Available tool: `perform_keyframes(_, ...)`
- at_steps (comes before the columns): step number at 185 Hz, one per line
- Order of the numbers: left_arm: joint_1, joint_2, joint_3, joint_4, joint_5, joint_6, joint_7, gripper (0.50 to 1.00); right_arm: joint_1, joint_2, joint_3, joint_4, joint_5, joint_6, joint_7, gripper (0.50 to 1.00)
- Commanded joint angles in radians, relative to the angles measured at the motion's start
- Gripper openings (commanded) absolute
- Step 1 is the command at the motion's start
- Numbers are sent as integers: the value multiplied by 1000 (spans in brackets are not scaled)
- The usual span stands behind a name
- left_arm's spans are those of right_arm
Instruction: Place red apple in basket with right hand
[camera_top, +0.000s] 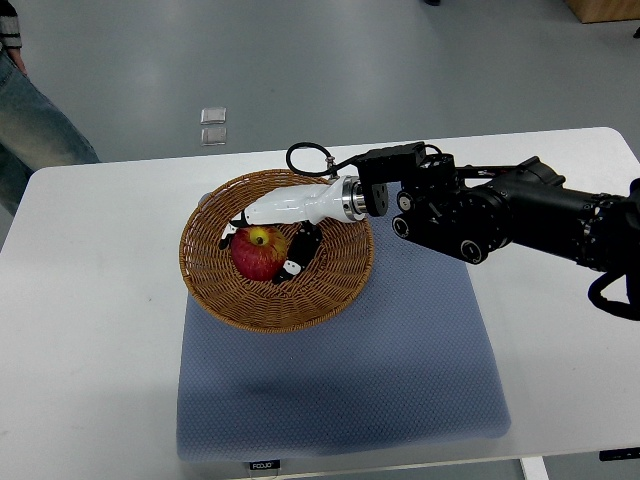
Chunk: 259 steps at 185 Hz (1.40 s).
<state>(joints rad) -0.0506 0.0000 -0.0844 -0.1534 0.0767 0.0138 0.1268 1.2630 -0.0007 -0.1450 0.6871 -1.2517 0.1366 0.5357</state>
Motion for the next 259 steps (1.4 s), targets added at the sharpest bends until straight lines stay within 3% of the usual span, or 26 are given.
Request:
perform_keyframes(1,0,0,0,0,0,0,-1,1000,-13,1,-24,-12,-2,-20,-13,703)
perform_keyframes(14,0,0,0,-2,0,0,-1,1000,-17,1,-38,-21,-3,-40,-51,723)
perform_keyframes(25,0,0,0,-2,0,0,1,1000,-19,1,-38,-21,-3,-40,-53,727)
perform_keyframes(26,0,0,2,-2,0,0,-1,1000,-22,1,-38,-23,-3,-40,-57,748)
perform_keyframes(55,0,0,2,-2,0,0,1,1000,-25,1,-36,-27,-3,-40,-57,797)
perform_keyframes(68,0,0,2,-1,0,0,1,1000,-25,1,-35,-27,-2,-40,-57,856)
perform_keyframes(78,0,0,2,-2,0,0,1,1000,-25,1,-35,-27,-2,-40,-57,856)
perform_keyframes(79,0,0,2,-2,0,0,1,1000,-25,1,-33,-26,1,-40,-57,895)
perform_keyframes(81,0,0,2,-2,0,0,-1,1000,-25,1,-33,-26,5,-37,-57,897)
perform_keyframes(153,0,0,2,0,0,0,1,1000,-21,1,56,-21,25,-29,-56,905)
perform_keyframes(177,0,0,2,0,0,0,1,1000,-25,-16,242,-23,78,46,-60,905)
perform_keyframes(188,0,0,2,0,0,0,1,1000,-28,-50,320,-26,147,100,-94,905)
perform_keyframes(197,0,0,2,0,0,0,1,1000,-28,-50,320,-26,147,100,-94,905)
perform_keyframes(198,0,0,2,0,0,0,1,1000,-40,-70,382,-29,223,115,-140,905)
perform_keyframes(217,-2,0,2,0,0,1,-1,1000,-77,-99,478,-61,379,109,-223,905)
perform_keyframes(238,-3,0,2,0,0,0,1,1000,-106,-110,548,-141,534,69,-286,903)
perform_keyframes(248,-3,0,2,0,0,0,1,1000,-106,-110,548,-141,534,69,-286,903)
perform_keyframes(249,-3,0,2,-1,0,0,-1,1000,-122,-108,570,-187,602,20,-310,905)
perform_keyframes(259,-3,0,2,-2,0,0,1,1000,-131,-110,578,-213,647,-12,-326,905)
